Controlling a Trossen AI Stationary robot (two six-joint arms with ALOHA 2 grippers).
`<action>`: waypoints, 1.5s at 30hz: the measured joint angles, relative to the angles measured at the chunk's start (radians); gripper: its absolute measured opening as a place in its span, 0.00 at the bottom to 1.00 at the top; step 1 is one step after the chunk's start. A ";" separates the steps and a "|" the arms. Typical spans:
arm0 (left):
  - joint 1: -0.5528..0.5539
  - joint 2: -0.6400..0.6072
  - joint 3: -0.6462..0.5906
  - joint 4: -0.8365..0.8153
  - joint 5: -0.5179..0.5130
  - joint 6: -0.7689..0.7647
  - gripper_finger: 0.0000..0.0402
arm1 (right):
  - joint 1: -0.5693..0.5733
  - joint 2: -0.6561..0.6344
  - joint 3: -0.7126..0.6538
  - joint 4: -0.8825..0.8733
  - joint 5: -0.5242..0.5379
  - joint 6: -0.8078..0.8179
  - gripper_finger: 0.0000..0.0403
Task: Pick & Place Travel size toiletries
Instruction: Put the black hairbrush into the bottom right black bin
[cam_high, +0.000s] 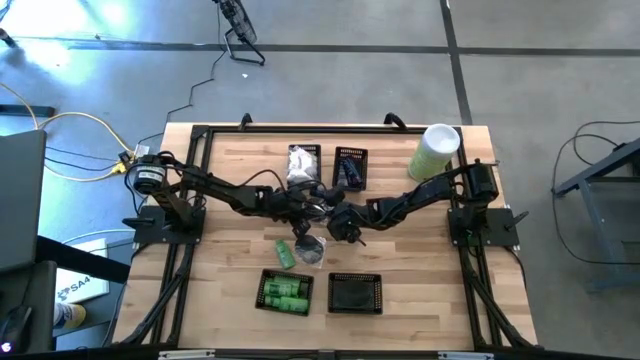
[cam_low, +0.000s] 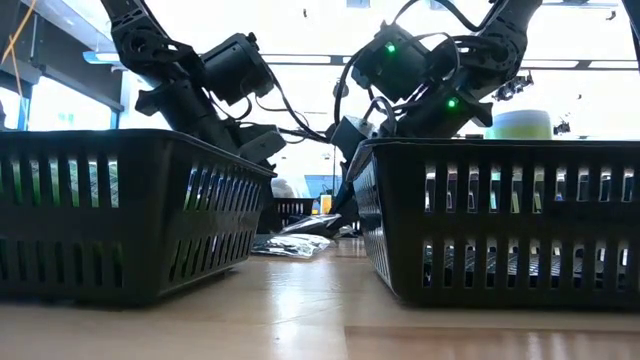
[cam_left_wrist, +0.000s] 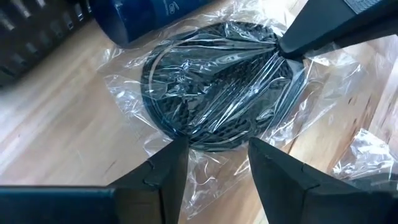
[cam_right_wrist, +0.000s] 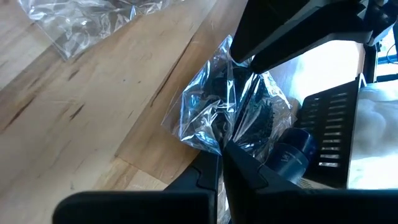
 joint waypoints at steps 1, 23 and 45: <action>0.000 0.000 0.000 -0.001 0.000 0.007 0.42 | 0.000 0.000 0.000 0.001 0.000 0.000 0.01; -0.037 -0.243 0.000 0.110 -0.056 0.469 0.42 | -0.007 -0.069 0.000 -0.010 -0.030 0.097 0.01; -0.058 -0.554 -0.311 0.281 -0.065 0.536 0.42 | -0.025 -0.330 0.001 -0.161 -0.255 0.222 0.01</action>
